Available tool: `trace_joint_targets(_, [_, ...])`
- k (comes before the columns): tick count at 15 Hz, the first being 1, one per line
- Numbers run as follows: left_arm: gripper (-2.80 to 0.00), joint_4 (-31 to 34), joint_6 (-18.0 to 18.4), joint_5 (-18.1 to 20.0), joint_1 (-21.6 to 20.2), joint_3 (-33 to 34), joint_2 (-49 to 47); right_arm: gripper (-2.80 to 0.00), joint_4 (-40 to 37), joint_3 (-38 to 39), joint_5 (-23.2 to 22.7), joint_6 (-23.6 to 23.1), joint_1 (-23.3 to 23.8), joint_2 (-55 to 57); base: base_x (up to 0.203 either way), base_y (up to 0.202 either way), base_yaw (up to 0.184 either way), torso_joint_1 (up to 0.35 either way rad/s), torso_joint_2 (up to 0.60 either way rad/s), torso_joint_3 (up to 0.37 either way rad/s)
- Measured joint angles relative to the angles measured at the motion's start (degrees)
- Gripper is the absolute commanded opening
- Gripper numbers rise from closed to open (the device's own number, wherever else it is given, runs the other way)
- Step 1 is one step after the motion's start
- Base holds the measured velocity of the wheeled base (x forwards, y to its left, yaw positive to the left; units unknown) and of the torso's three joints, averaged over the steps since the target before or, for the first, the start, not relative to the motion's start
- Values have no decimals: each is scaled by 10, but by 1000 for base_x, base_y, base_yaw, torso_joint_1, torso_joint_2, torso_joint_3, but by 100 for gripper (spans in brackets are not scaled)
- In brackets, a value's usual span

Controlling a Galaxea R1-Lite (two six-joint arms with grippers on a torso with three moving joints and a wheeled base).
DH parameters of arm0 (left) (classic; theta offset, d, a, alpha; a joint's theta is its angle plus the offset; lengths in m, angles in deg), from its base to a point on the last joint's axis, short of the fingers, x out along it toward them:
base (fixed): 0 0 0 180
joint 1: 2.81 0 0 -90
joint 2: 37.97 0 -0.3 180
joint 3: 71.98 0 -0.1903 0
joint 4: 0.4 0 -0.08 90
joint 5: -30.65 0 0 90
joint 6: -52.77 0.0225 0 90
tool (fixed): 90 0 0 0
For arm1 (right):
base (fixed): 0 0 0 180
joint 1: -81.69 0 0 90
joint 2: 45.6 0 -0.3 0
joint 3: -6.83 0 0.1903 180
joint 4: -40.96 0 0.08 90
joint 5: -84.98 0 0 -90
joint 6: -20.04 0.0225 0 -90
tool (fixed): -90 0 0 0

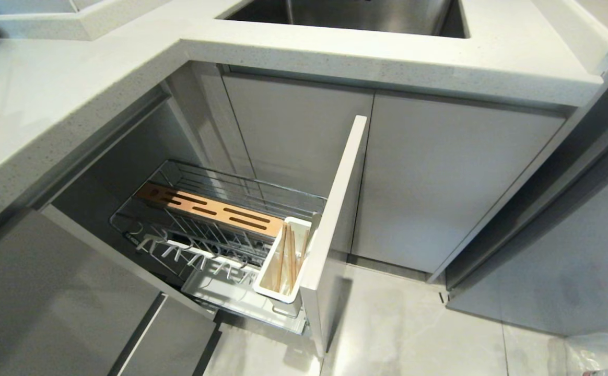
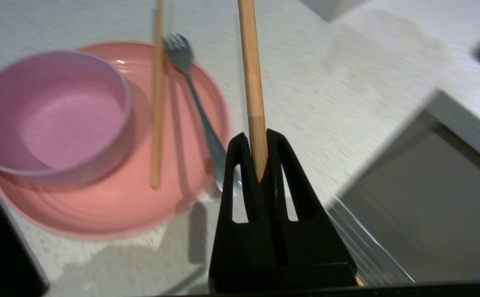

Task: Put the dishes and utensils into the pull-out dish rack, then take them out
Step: Take the chopsticks out of the cupboard

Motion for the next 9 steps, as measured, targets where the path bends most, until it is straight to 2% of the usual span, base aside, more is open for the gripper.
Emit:
trace_joint_targets(3, [-280, -44, 22, 5, -65, 0, -54, -280, 0, 0, 0, 0, 0, 0, 0, 0, 0, 0, 0, 0])
trace_joint_targets(4, [-280, -49, 26, 18, -79, -3, -70, -280, 0, 0, 0, 0, 0, 0, 0, 0, 0, 0, 0, 0])
trace_joint_targets(7, [-280, -52, 32, 89, -113, -9, -110, -280, 0, 0, 0, 0, 0, 0, 0, 0, 0, 0, 0, 0])
trace_joint_targets(9, [-280, -52, 34, 94, -120, -12, -130, -280, 0, 0, 0, 0, 0, 0, 0, 0, 0, 0, 0, 0])
